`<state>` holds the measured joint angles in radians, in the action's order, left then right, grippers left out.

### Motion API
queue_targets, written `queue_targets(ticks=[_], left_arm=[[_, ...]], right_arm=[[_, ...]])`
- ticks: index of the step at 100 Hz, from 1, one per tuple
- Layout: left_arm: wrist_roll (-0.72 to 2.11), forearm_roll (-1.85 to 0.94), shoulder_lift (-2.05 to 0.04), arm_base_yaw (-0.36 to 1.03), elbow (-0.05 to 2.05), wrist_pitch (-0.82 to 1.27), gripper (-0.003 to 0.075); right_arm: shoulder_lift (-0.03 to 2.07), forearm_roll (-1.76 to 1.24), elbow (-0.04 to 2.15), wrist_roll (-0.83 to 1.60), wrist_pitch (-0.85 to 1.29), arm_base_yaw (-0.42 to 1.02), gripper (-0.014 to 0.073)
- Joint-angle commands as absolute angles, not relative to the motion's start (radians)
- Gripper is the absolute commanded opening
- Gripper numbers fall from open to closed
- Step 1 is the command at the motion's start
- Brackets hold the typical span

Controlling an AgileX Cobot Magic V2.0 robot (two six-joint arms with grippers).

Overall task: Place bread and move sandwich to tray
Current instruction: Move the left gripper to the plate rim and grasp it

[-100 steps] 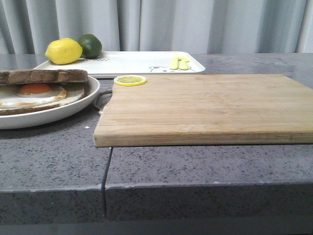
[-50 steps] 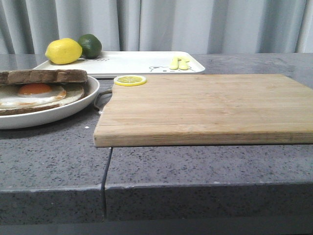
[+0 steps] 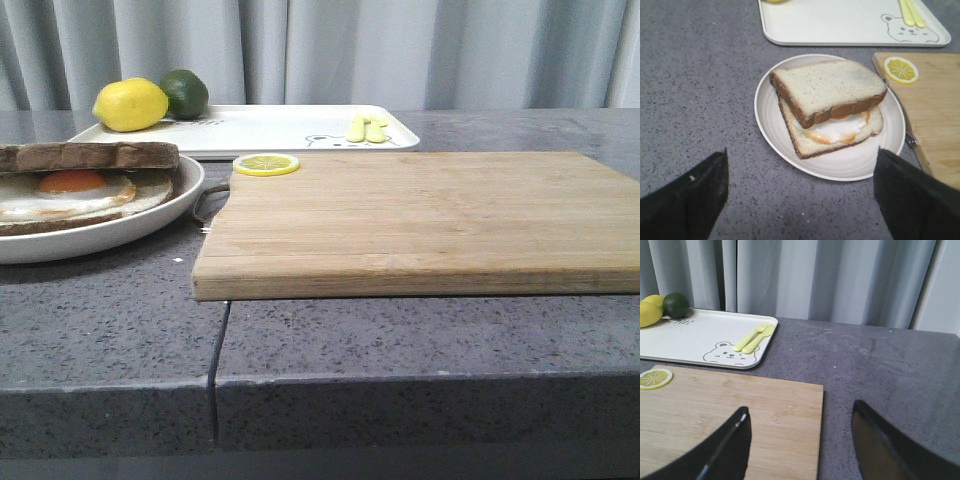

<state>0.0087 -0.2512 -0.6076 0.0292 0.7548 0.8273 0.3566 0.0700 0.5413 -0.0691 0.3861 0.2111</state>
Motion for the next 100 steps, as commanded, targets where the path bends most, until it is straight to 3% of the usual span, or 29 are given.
queue_targets(ticks=[1,47,100], left_arm=[[-0.007,-0.247,-0.685,0.028,0.789,0.710,0.0535],[-0.036,-0.225,-1.010,-0.035,0.789,0.582,0.0534],[-0.046,-0.332,-1.236,-0.035,0.789,0.471,0.0534]], right_arm=[[0.363,0.084,0.565,-0.067,0.314,0.205,0.0446],[0.363,0.084,0.565,-0.067,0.314,0.205,0.0446],[0.363,0.084,0.565,-0.067,0.314,0.205,0.0446]])
